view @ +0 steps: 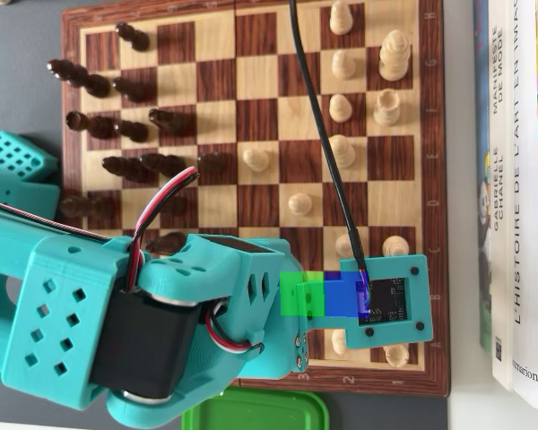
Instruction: Play chess
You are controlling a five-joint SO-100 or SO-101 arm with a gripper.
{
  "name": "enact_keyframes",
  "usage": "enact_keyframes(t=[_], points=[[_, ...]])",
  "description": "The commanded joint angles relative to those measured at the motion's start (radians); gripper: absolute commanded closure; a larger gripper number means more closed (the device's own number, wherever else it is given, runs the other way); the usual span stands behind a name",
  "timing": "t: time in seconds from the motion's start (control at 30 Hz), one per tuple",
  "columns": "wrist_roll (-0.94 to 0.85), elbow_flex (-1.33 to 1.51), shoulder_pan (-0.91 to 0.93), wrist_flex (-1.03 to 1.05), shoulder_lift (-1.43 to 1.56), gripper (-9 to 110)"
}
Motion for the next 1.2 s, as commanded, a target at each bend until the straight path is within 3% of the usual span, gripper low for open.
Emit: enact_keyframes(t=[0.0,1.17], points=[[-0.006,-0.011,0.002,-0.012,0.002,94],[-0.028,-0.032,-0.017,0.0,0.08,88]])
